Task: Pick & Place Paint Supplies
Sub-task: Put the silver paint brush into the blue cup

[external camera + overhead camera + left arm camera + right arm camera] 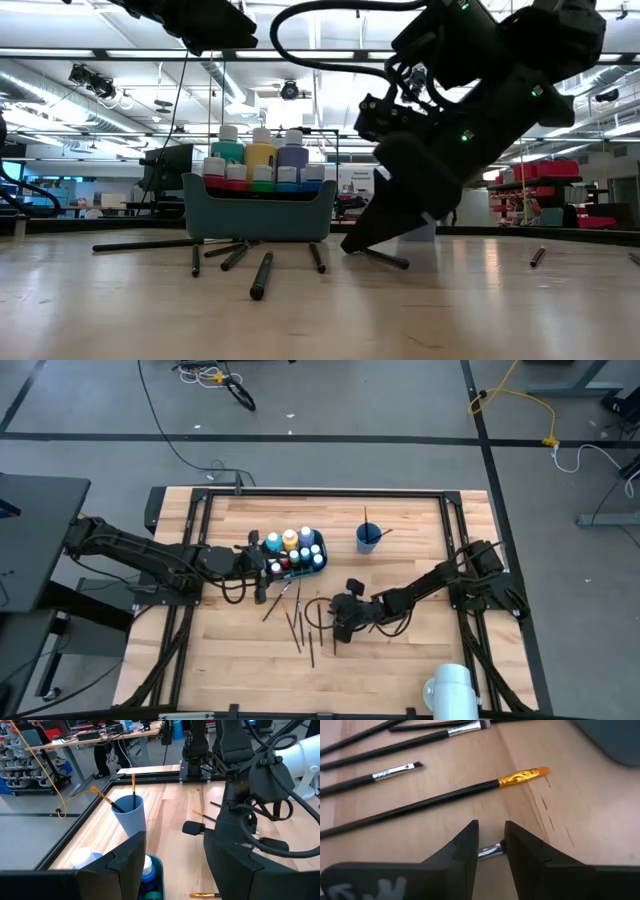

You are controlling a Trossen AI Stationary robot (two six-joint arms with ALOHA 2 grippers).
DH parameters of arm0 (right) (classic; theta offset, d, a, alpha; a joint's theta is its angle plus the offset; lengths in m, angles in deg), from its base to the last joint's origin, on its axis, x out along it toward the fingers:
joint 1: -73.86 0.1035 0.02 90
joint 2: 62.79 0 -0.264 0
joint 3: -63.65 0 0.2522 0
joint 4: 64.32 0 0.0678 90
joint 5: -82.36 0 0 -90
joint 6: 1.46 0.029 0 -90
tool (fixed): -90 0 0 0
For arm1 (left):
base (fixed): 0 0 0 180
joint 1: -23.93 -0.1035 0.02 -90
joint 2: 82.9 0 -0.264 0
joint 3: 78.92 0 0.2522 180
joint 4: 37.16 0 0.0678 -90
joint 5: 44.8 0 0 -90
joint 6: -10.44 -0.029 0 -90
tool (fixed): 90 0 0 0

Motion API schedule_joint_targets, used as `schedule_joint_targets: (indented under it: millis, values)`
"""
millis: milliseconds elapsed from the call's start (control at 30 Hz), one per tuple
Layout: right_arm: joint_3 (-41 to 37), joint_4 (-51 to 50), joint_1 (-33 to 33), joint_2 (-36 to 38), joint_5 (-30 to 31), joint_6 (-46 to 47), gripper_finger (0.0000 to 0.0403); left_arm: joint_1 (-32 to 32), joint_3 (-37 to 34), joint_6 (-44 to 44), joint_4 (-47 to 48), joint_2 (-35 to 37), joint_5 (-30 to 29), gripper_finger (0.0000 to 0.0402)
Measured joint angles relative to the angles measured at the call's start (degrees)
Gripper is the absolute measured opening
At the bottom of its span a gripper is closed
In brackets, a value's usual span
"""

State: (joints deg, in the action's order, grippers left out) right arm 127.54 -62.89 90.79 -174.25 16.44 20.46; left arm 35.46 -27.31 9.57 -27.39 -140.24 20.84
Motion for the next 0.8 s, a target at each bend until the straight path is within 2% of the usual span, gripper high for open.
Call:
schedule_joint_targets:
  millis: [167, 333, 533, 667, 800]
  values:
    - [0.1, -1.0, 0.0, 0.2, 0.1, -4.9, 0.0097, 0.0, 0.0, 0.0, 0.0, 0.0, 0.0, 0.0210]
    - [-0.2, -4.2, 0.0, 4.7, -1.0, -4.8, 0.0095, 0.0, 0.0, 0.0, 0.0, 0.0, 0.0, 0.0210]
    - [-0.3, -16.3, 0.0, 11.5, -1.8, -10.3, 0.0096, 0.0, 0.0, 0.0, 0.0, 0.0, 0.0, 0.0210]
    - [-0.1, -19.1, 0.0, 13.3, -6.8, -20.9, 0.0096, 0.0, 0.0, 0.0, 0.1, 0.0, 0.0, 0.0210]
    - [-0.1, -20.2, 0.1, 12.9, -16.8, -42.7, 0.0096, 0.0, 0.0, -0.1, 0.1, 0.0, 0.0, 0.0210]
